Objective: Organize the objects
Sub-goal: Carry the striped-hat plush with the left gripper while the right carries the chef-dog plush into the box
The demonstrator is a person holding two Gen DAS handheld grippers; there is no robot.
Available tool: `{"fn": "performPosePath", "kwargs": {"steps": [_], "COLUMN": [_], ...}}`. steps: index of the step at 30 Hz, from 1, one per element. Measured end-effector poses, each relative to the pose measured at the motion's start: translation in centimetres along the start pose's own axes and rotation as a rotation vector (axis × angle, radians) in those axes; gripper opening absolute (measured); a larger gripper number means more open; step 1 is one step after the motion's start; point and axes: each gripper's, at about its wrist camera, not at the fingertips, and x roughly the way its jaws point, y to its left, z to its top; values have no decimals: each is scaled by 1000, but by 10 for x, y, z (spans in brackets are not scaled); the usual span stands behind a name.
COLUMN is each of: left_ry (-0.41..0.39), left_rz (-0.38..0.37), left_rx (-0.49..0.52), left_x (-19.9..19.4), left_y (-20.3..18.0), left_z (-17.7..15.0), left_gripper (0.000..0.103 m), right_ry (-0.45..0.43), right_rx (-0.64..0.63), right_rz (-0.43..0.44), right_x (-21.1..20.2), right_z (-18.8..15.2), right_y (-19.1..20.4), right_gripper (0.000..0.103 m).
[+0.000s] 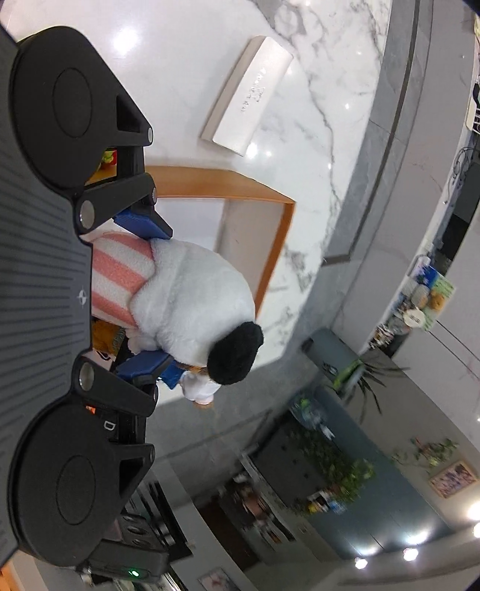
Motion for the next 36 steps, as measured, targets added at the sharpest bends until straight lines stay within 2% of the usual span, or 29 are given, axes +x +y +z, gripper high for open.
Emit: {"fn": "performPosePath", "kwargs": {"steps": [4, 8, 13, 15, 21, 27, 29, 32, 36], "left_ry": [51, 102, 180, 208, 230, 281, 304, 331, 335], "left_rz": [70, 116, 172, 168, 175, 203, 194, 199, 199], "left_rx": [21, 23, 38, 44, 50, 194, 222, 282, 314], "left_x": [12, 21, 27, 29, 28, 28, 28, 29, 26], "left_y": [-5, -6, -6, -7, -8, -20, -24, -30, -32], "left_z": [-13, -16, -24, -26, -25, -30, -32, -36, -38], "left_gripper": [75, 76, 78, 78, 78, 77, 81, 82, 80], "right_ry": [76, 153, 249, 275, 316, 377, 399, 428, 460], "right_rx": [-13, 0, -16, -30, -65, -64, -72, -103, -142], "right_rz": [-17, -7, -39, -55, -71, -88, -96, -114, -139], "right_x": [15, 35, 57, 62, 70, 77, 80, 83, 87], "right_z": [8, 16, 19, 18, 24, 30, 32, 34, 34], "right_y": [-14, -27, -34, -35, -35, -35, -33, -28, -22], "right_gripper": [50, 51, 51, 51, 51, 51, 52, 52, 52]}}
